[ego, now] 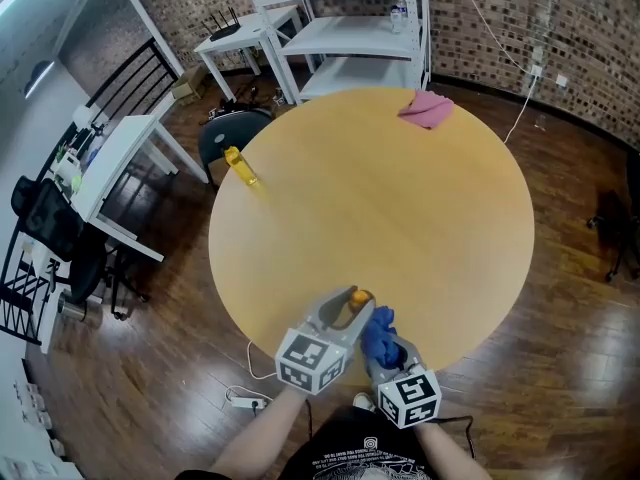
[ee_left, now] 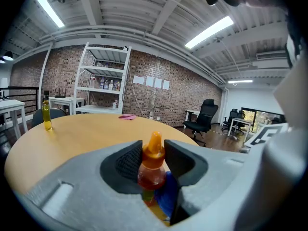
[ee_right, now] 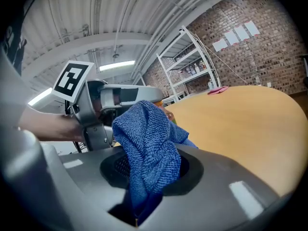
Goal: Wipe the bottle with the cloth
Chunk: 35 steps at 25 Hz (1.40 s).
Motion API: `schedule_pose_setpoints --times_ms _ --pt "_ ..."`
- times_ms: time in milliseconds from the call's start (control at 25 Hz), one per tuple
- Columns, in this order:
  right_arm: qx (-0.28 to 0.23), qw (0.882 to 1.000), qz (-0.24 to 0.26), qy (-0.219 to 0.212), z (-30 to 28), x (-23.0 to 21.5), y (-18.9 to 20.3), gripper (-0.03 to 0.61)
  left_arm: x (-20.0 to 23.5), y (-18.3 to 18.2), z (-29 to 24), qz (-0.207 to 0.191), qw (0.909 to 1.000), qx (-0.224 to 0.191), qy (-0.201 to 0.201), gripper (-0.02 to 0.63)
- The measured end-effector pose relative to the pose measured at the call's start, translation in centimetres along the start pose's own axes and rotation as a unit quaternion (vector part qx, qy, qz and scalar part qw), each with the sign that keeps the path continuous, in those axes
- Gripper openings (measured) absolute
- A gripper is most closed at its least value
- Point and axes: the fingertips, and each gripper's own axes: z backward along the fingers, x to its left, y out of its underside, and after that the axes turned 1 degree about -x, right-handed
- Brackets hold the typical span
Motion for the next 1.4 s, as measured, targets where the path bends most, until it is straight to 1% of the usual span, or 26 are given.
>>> schedule_pose_setpoints --times_ms 200,400,520,640,800,920,1400 --pt "-0.025 0.999 0.007 0.024 1.0 -1.3 -2.3 0.109 -0.1 0.0 0.1 -0.002 1.0 0.0 0.007 0.146" --pt "-0.042 0.998 0.016 0.051 0.8 -3.9 -5.2 0.109 -0.1 0.0 0.0 -0.003 0.9999 0.001 0.015 0.146" --pt "-0.039 0.997 0.041 0.051 -0.3 -5.3 -6.5 0.109 0.0 0.0 0.1 -0.002 0.9999 0.001 0.017 0.144" --pt "-0.023 0.997 0.068 0.04 -1.8 -6.1 -7.3 0.11 0.0 0.0 0.1 -0.001 0.9999 0.001 0.017 0.146" --pt "-0.006 0.996 0.085 0.017 -3.0 -6.0 -7.6 0.11 -0.1 -0.2 0.0 -0.001 0.9998 0.003 0.018 0.145" --pt "-0.002 0.996 0.089 0.008 -3.4 -5.3 -7.2 0.109 0.0 -0.1 0.1 -0.001 0.9998 0.003 0.019 0.146" --pt "-0.019 0.998 0.064 0.016 -1.6 -4.1 -6.2 0.109 0.1 -0.1 -0.1 -0.001 0.9999 0.003 0.016 0.146"
